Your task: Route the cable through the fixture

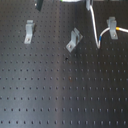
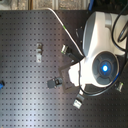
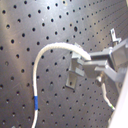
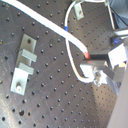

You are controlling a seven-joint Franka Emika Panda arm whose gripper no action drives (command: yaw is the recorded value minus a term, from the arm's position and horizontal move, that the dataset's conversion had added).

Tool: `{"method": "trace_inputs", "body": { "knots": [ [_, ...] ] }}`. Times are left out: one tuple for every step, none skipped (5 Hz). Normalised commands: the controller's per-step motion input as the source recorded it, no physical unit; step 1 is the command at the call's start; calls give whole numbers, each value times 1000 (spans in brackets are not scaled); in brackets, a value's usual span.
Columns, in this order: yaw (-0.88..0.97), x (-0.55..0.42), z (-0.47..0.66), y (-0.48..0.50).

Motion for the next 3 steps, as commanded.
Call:
{"method": "trace_inputs", "body": {
  "knots": [
    [-20, -611, 328, 115],
    [-9, -596, 319, 70],
    [291, -369, 214, 243]
  ]
}}
